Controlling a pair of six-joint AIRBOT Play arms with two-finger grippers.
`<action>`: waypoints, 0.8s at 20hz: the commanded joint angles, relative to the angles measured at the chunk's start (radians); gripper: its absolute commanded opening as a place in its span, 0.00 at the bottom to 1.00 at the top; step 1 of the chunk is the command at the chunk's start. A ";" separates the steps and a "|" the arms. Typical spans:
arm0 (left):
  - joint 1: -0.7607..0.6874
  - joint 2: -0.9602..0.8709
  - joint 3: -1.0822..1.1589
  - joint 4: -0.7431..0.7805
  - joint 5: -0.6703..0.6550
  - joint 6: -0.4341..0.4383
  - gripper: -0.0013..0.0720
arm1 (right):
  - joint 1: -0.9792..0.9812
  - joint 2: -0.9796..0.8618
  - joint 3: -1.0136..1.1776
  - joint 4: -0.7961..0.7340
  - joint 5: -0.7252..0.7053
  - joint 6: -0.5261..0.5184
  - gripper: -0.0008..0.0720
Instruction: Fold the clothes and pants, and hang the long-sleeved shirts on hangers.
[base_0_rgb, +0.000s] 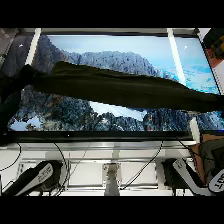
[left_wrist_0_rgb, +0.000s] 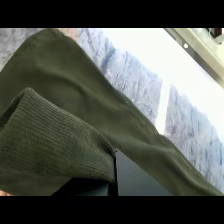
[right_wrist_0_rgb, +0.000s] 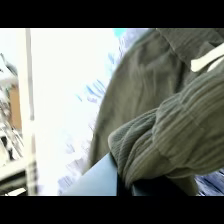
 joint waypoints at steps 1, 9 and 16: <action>-0.051 -0.129 0.089 0.001 0.062 0.001 0.02 | 0.066 -0.047 0.000 0.003 -0.121 0.055 0.05; -0.117 -0.243 0.127 -0.006 0.239 -0.015 0.02 | 0.294 -0.272 0.177 -0.006 -0.323 0.183 0.05; -0.122 -0.397 0.227 -0.006 0.239 -0.026 0.02 | 0.392 -0.474 0.318 -0.126 -0.337 0.324 0.05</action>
